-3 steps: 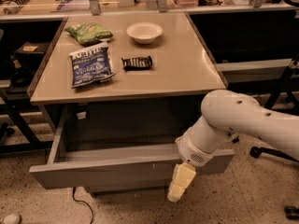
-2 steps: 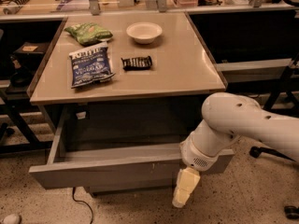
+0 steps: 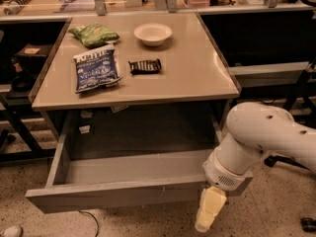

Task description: Open top drawer

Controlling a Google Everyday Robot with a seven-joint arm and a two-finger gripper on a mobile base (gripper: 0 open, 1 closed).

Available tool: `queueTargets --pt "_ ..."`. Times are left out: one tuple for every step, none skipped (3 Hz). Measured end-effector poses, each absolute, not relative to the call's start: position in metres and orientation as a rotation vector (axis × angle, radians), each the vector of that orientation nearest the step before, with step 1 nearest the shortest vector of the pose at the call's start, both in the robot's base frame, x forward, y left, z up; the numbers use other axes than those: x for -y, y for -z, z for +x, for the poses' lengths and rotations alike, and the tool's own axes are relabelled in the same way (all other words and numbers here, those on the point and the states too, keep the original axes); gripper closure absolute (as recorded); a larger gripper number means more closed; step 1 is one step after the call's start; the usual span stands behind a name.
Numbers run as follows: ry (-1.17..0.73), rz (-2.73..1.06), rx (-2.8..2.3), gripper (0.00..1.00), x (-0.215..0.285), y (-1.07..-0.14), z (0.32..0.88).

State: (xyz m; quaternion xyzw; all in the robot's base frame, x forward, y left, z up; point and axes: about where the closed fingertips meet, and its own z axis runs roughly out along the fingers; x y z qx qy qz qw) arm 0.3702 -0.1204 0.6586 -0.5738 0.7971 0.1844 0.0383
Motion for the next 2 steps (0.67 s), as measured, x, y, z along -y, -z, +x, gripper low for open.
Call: queueTargets --pt "-0.595 -1.688 -2.520 0.00 0.1455 -0.6653 0.3395" --pt "-0.595 -1.688 -2.520 0.00 0.1455 -0.6653 0.3395"
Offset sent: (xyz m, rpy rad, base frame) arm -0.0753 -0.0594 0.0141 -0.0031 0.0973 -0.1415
